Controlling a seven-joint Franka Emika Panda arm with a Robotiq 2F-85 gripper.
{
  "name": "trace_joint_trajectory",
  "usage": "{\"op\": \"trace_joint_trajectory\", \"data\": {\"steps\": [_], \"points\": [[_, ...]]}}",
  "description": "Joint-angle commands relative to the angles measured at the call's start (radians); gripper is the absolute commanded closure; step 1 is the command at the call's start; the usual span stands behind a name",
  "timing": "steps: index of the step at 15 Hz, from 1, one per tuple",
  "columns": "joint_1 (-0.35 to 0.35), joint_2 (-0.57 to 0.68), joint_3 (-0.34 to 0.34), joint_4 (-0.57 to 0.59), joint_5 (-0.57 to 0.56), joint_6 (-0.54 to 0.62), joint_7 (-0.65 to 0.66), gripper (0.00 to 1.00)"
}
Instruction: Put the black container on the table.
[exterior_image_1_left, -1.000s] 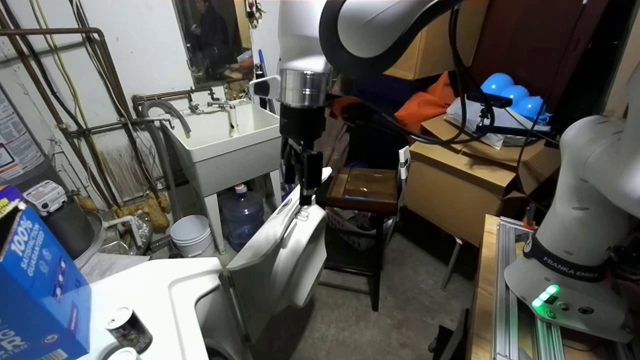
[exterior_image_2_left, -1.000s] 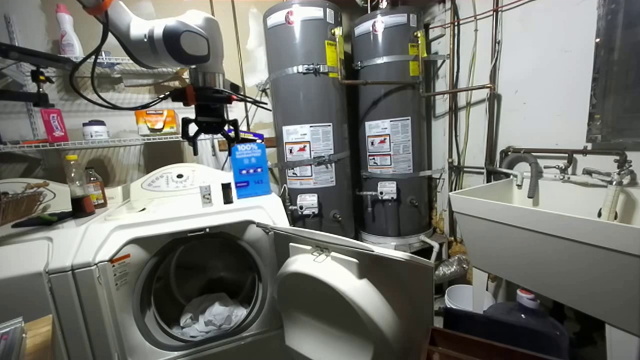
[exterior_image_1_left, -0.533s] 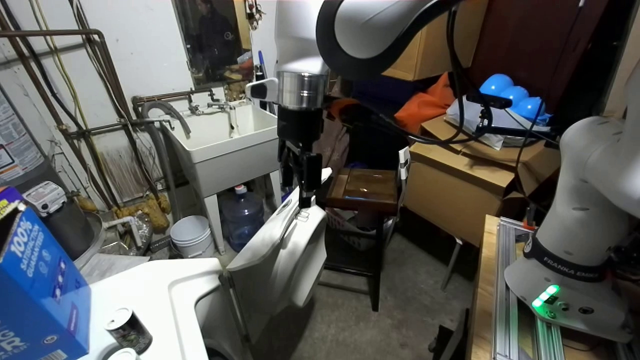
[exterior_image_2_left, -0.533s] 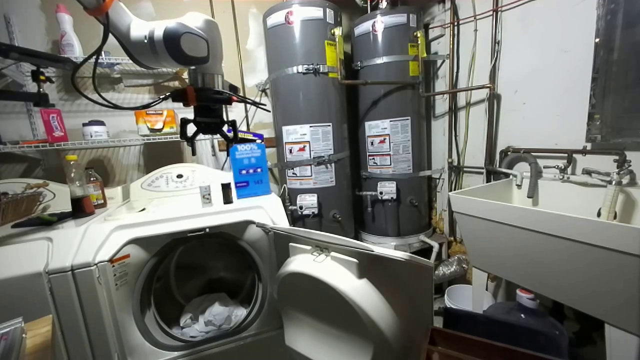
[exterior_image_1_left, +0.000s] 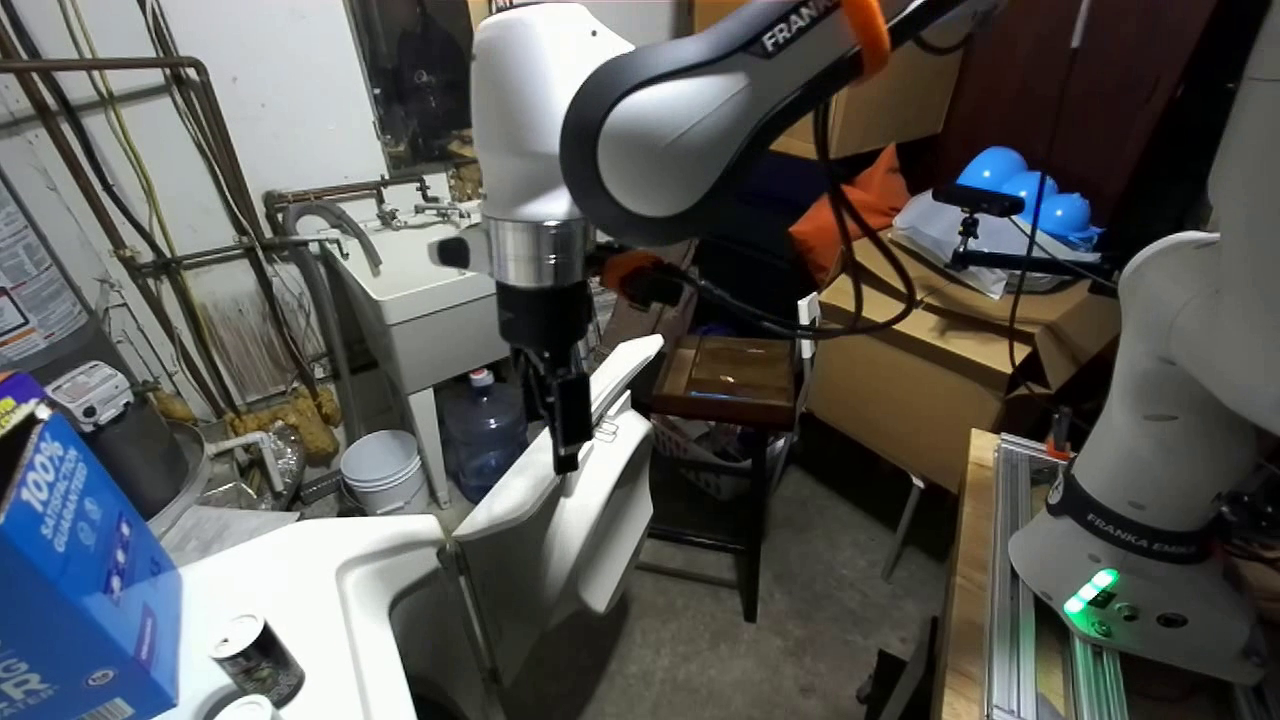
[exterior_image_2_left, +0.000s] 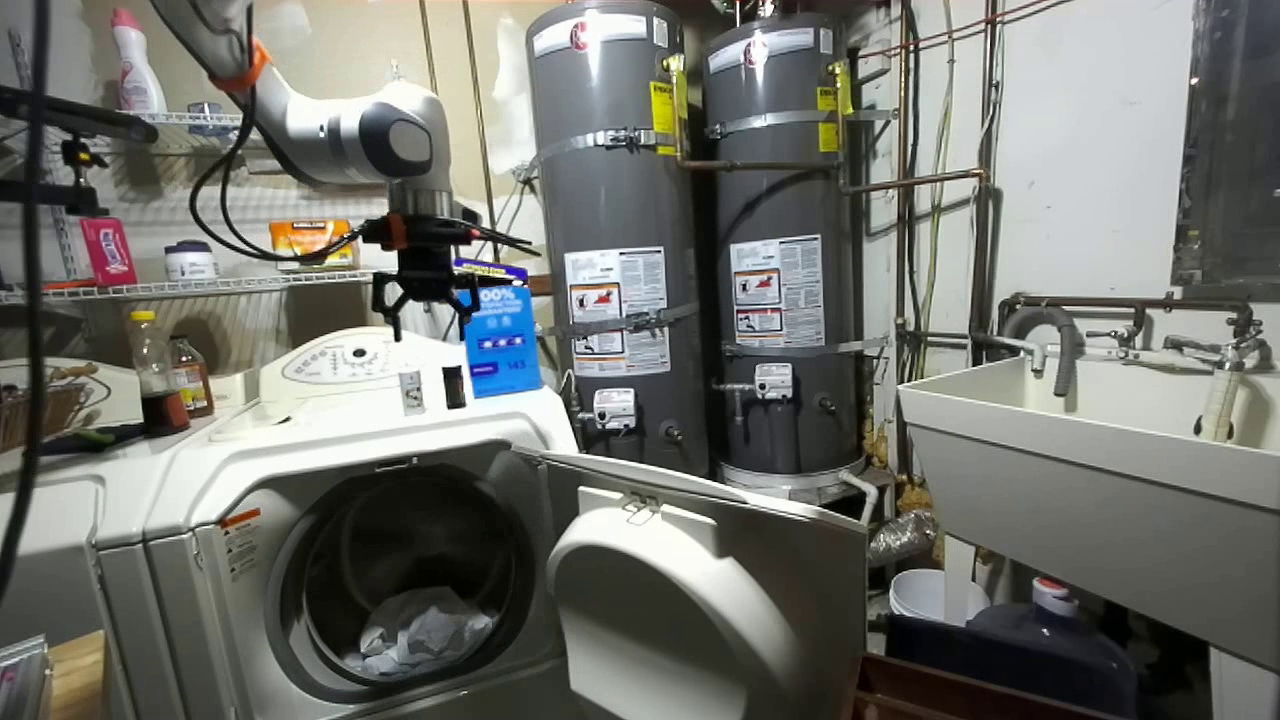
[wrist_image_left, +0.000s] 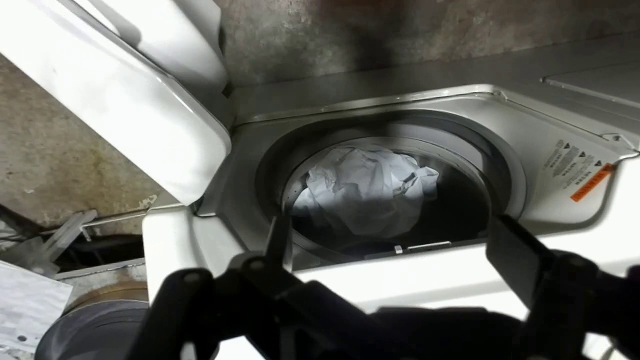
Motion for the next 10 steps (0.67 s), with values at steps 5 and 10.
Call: {"op": "trace_joint_trajectory", "data": {"steps": [5,10], "points": [[0.108,0.366,0.024,0.436,-0.261,-0.018,0.160,0.00],[0.089,0.340,0.040,0.381,-0.232,0.001,0.138,0.00]]}}
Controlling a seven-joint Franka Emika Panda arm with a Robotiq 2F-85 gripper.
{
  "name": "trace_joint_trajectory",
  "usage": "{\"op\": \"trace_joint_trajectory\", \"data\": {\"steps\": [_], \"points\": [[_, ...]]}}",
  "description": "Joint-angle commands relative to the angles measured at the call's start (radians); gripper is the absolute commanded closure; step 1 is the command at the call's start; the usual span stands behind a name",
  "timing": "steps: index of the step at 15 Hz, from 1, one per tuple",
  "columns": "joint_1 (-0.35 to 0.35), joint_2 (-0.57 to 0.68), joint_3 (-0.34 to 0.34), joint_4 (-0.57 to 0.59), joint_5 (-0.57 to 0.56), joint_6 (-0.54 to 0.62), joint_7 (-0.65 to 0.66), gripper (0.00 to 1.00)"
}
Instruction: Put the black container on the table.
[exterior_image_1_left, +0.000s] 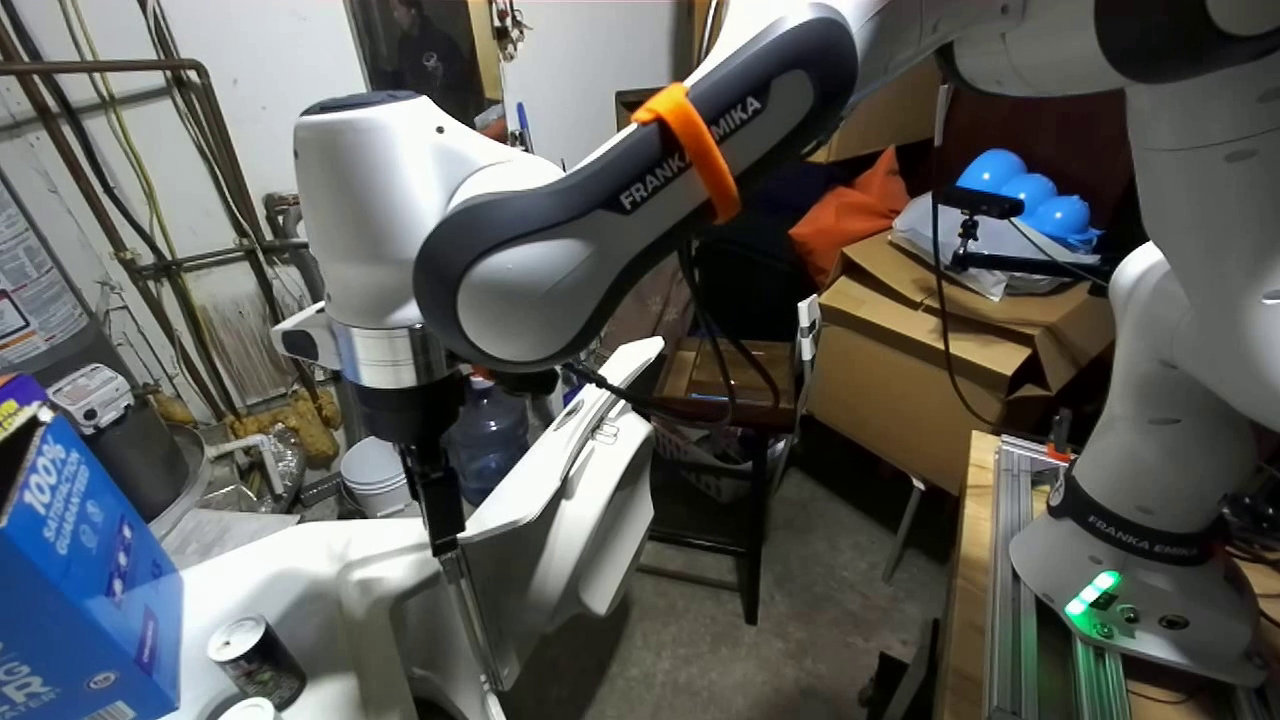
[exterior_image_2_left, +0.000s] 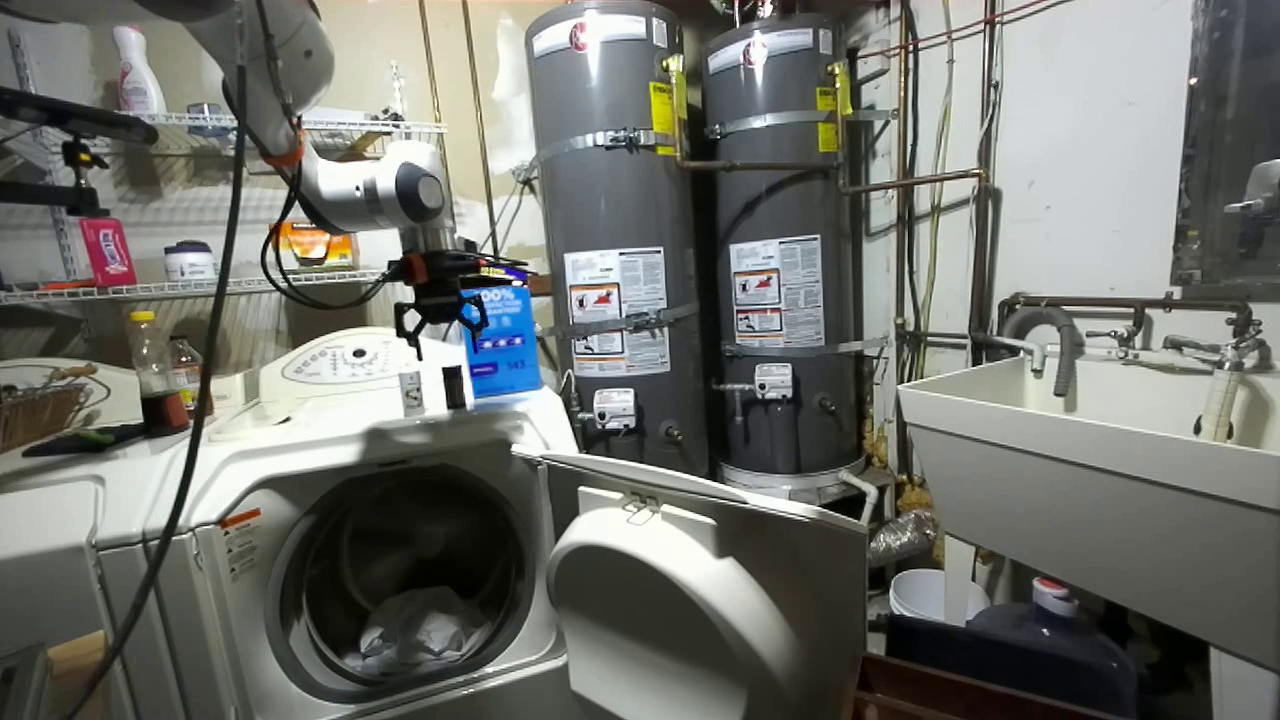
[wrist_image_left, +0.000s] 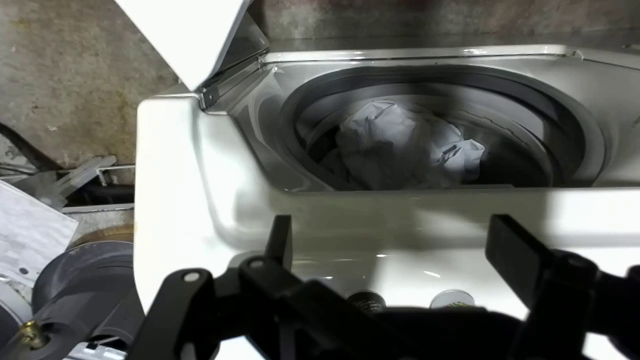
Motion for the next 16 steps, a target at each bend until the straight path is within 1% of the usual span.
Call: {"op": "trace_joint_trajectory", "data": {"steps": [1,8,9,10,11,13,16], "points": [[-0.011,0.004,0.011,0.007,-0.008,-0.005,0.005,0.00],[-0.013,0.003,0.011,0.007,-0.007,-0.005,0.005,0.00],[-0.026,0.013,0.023,0.008,0.018,0.035,-0.008,0.00],[-0.021,0.033,0.018,0.024,0.015,0.069,0.005,0.00],[-0.022,0.052,0.020,0.036,0.011,0.110,-0.009,0.00],[-0.012,0.084,0.004,0.058,-0.024,0.170,-0.012,0.00],[-0.018,0.134,0.011,0.105,-0.010,0.238,-0.024,0.00]]}}
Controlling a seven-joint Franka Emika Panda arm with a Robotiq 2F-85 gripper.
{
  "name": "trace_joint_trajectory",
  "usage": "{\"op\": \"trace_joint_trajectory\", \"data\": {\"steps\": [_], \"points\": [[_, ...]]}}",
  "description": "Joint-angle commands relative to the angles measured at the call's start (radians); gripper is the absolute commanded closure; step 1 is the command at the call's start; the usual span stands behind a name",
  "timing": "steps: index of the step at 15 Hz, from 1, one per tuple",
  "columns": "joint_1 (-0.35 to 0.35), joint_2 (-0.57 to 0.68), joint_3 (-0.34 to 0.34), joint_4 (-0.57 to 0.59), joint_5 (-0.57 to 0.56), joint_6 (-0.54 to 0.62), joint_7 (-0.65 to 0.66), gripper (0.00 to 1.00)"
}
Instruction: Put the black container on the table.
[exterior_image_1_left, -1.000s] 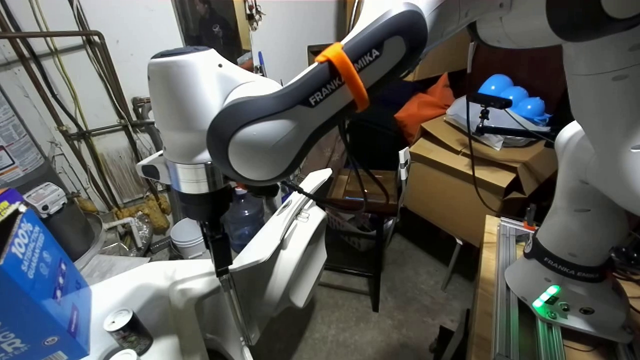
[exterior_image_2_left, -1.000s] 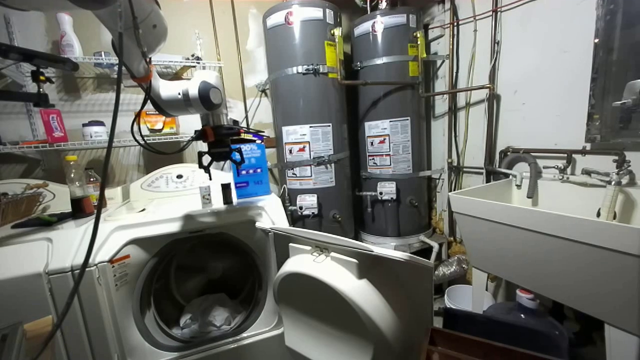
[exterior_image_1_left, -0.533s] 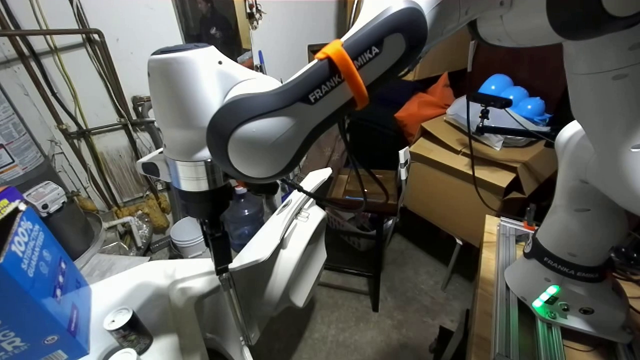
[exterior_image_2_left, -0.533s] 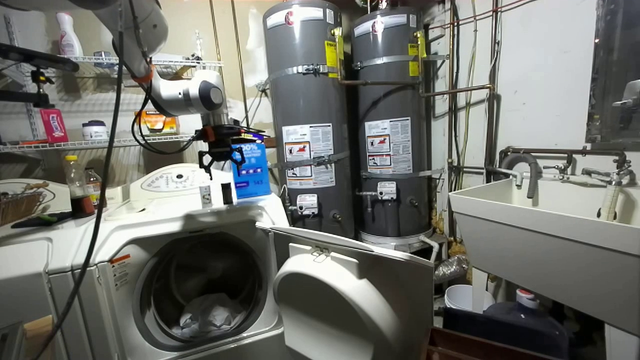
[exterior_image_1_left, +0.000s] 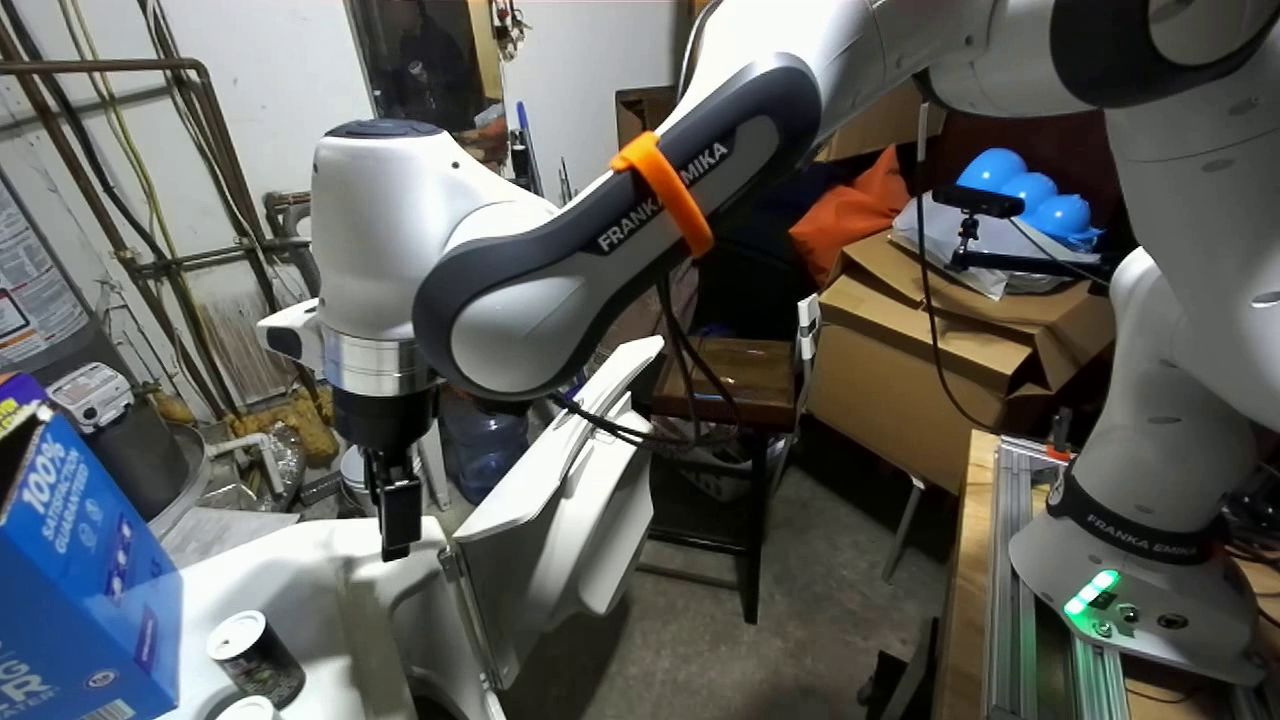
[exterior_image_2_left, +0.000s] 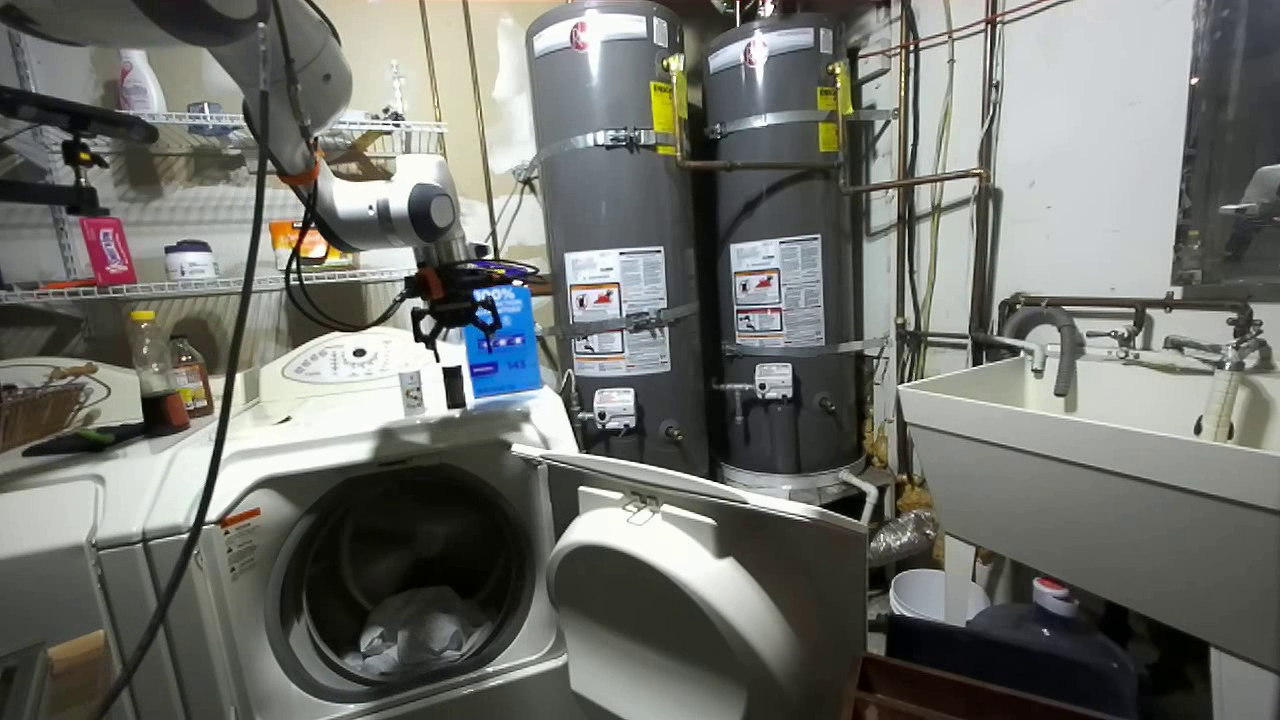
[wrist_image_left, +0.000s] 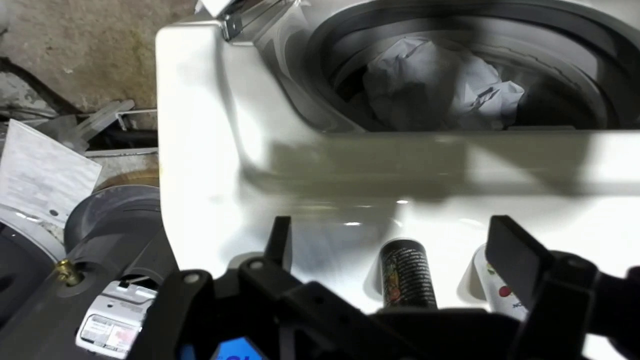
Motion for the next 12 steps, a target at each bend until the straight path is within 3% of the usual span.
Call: {"op": "trace_joint_trajectory", "data": {"steps": [1,9,12], "points": [[0.001,0.095,0.008,0.115,-0.012,0.060,-0.003,0.00],[0.005,0.201,0.106,0.250,0.097,0.068,-0.010,0.00],[0.038,0.222,0.088,0.275,0.079,0.063,0.022,0.00]]}}
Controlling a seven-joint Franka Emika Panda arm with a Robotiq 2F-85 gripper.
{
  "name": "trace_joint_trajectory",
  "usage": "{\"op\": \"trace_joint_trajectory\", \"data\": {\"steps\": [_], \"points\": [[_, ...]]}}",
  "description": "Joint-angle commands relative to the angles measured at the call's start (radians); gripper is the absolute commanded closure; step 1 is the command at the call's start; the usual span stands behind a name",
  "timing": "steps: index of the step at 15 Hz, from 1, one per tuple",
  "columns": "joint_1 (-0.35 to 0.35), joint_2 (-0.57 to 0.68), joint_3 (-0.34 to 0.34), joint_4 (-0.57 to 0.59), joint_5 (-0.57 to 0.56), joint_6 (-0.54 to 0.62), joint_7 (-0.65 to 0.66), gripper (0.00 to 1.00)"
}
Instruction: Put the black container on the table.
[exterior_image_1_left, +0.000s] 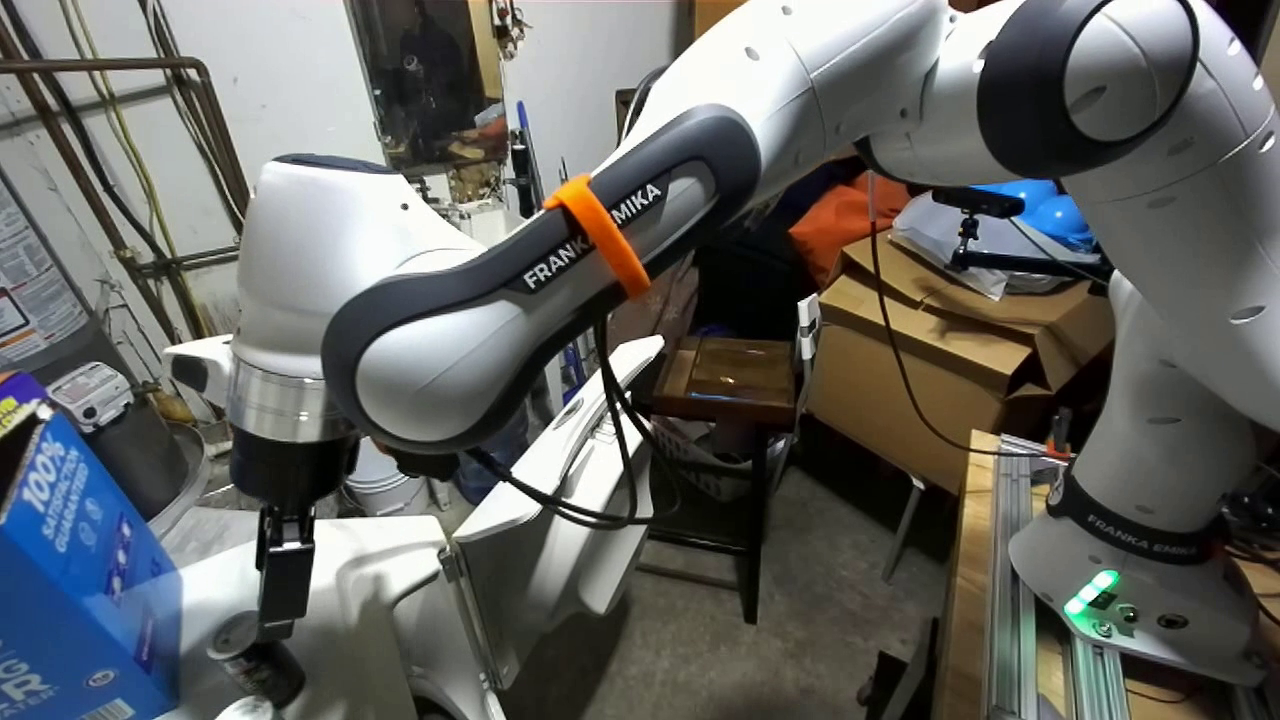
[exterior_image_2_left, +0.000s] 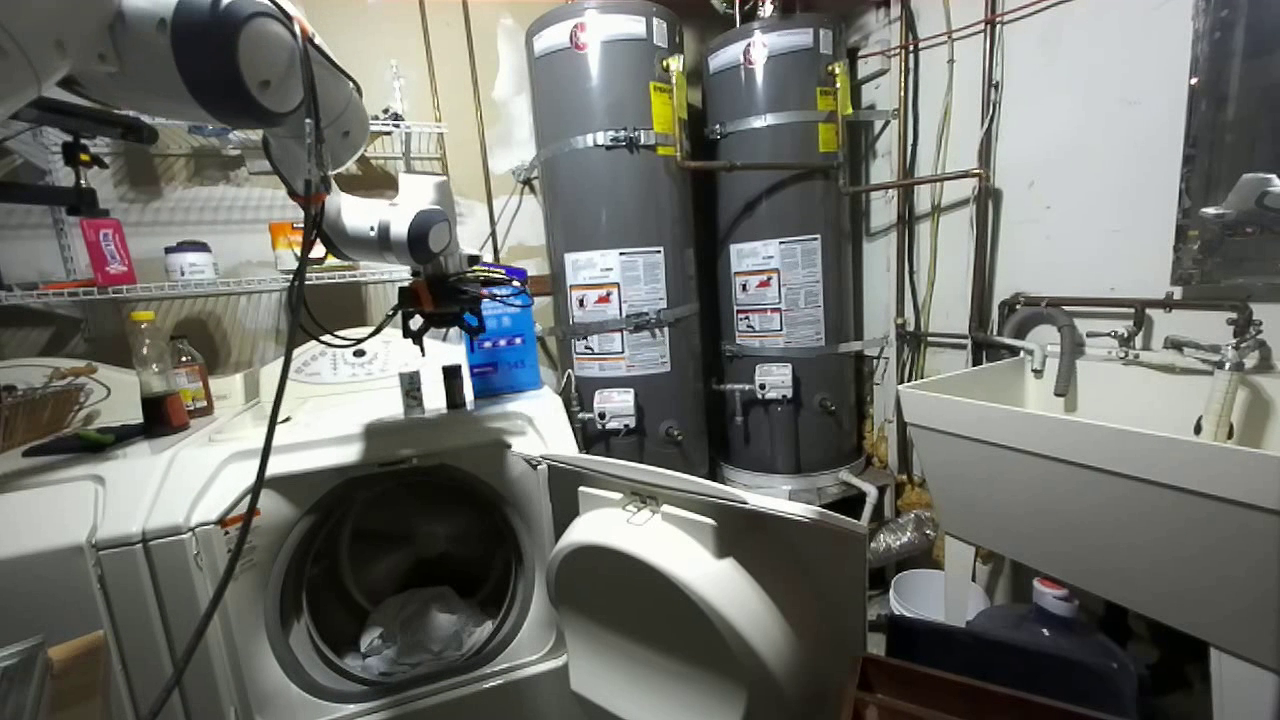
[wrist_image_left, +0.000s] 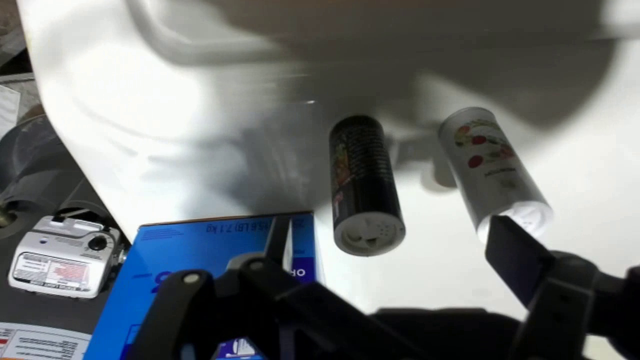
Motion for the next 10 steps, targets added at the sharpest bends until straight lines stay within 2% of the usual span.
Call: {"op": "trace_joint_trajectory", "data": {"steps": [1,10], "points": [[0.034,0.053,-0.017,0.070,0.001,-0.004,0.030,0.00],[0.072,0.134,-0.065,0.168,-0.022,-0.018,0.048,0.00]]}}
